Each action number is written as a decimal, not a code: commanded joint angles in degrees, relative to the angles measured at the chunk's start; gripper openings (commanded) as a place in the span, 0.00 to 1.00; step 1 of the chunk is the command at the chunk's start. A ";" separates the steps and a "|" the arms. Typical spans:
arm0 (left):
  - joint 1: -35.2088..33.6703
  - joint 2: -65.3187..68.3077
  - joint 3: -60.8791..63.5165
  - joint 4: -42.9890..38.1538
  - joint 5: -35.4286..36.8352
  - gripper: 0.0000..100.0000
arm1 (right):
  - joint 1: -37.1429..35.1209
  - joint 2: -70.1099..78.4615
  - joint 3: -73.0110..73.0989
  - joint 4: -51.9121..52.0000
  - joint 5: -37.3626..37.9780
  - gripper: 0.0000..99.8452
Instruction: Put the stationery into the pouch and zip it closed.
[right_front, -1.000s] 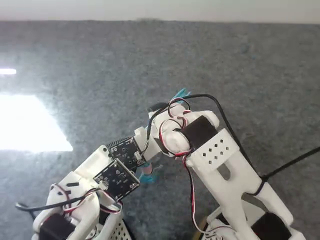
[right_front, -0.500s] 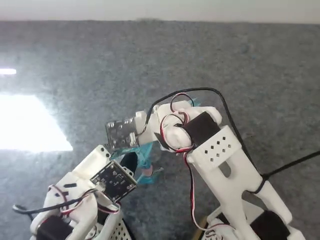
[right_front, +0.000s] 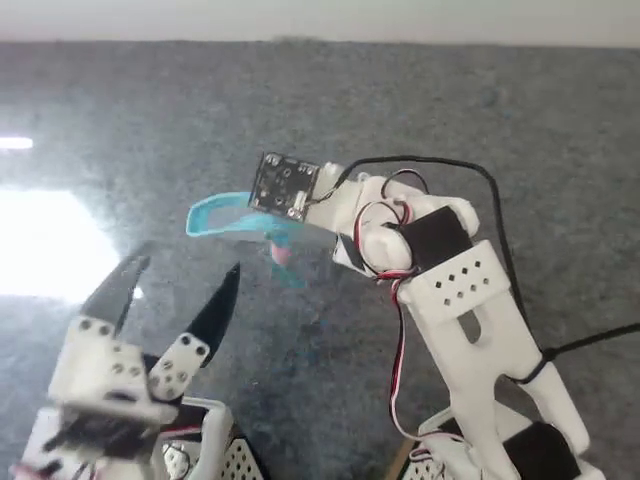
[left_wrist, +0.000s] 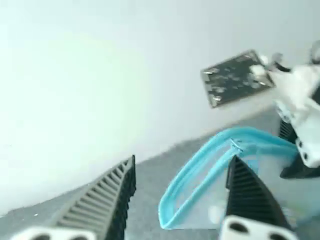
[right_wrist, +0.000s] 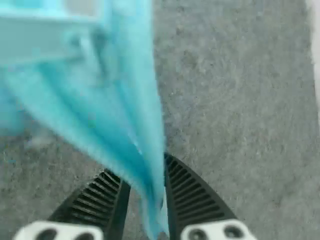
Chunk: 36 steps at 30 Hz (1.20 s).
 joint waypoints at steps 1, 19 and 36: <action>0.00 1.23 -4.26 0.44 3.52 0.28 | 2.07 -0.48 -4.75 -1.36 -3.60 0.01; 7.82 17.41 12.88 -10.29 1.05 0.28 | 5.32 -3.91 -5.89 0.66 -14.33 0.01; 10.29 23.38 9.98 -13.80 2.64 0.27 | -0.48 -17.27 0.97 4.88 -14.24 0.01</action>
